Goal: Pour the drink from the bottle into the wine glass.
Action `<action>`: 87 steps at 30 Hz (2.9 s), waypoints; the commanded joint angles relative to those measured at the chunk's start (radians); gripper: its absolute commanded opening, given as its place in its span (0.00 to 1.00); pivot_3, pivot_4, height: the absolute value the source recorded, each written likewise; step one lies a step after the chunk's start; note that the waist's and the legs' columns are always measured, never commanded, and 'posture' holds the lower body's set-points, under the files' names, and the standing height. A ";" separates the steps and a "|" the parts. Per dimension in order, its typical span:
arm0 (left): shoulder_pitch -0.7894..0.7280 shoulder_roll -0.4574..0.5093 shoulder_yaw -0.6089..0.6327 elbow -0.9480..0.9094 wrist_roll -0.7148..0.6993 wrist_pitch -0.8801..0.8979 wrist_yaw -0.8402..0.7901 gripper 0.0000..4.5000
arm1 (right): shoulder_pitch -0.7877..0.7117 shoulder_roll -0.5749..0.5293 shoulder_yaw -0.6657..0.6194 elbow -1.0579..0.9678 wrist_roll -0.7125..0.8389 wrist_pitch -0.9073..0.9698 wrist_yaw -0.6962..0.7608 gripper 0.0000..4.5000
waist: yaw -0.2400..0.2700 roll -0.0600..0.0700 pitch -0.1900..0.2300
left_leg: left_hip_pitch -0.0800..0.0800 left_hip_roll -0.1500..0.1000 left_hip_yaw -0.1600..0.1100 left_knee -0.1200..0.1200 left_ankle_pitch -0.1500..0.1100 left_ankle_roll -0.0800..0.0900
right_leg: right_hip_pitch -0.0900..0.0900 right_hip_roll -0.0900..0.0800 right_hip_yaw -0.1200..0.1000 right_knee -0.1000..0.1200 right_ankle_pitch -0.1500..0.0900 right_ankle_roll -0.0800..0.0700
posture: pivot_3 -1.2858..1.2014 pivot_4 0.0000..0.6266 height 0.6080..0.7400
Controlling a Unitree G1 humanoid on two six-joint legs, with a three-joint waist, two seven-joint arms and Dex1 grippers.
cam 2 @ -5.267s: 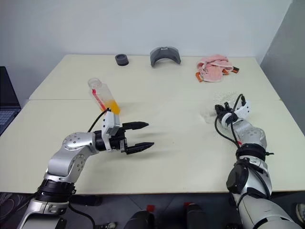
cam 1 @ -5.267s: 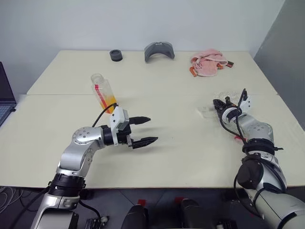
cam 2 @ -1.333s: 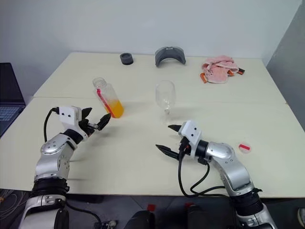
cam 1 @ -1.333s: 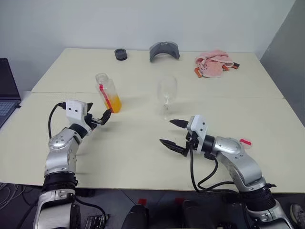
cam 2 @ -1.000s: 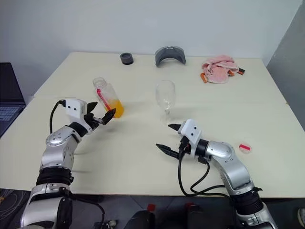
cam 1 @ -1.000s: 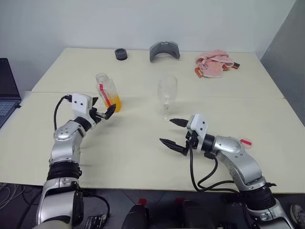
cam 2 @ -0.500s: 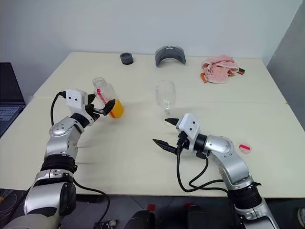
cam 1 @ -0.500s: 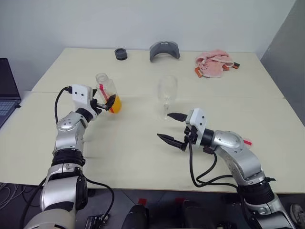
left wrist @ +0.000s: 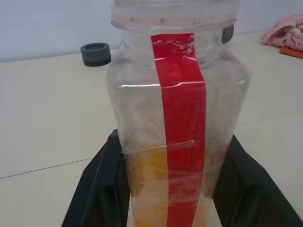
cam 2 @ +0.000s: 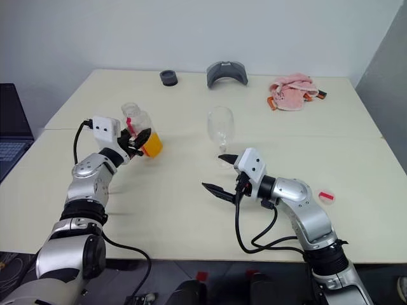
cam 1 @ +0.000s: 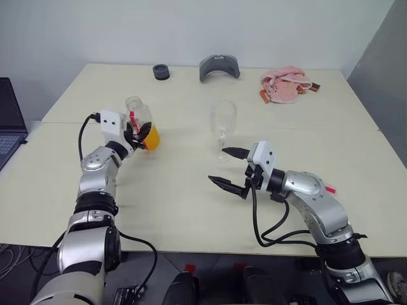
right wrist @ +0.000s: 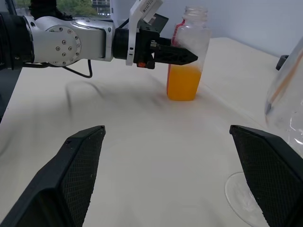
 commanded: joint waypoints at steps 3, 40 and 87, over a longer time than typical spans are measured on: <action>-0.034 -0.023 -0.032 -0.138 0.015 0.013 0.020 0.39 | 0.005 -0.007 -0.032 -0.073 0.032 0.013 -0.015 1.00 | 0.001 0.000 0.000 | 0.000 0.000 0.000 0.000 0.000 0.000 | 0.000 0.000 0.000 0.000 0.000 0.000 | 0.52 0.24 1.00; -0.449 0.045 -0.522 0.162 0.723 -0.673 0.380 0.38 | -0.020 0.054 -0.192 -0.120 0.035 0.073 -0.321 1.00 | 0.006 -0.001 0.000 | -0.003 -0.003 0.005 0.000 0.000 0.001 | -0.005 0.001 0.003 0.004 0.000 0.000 | 0.52 0.24 1.00; -0.597 0.091 -0.699 0.287 0.973 -0.724 0.684 0.38 | -0.017 -0.230 -0.332 -0.119 0.258 0.127 -0.067 1.00 | 0.003 -0.002 0.000 | -0.015 -0.006 0.010 0.004 0.002 -0.002 | -0.018 0.000 0.005 0.010 0.000 0.000 | 0.52 0.24 1.00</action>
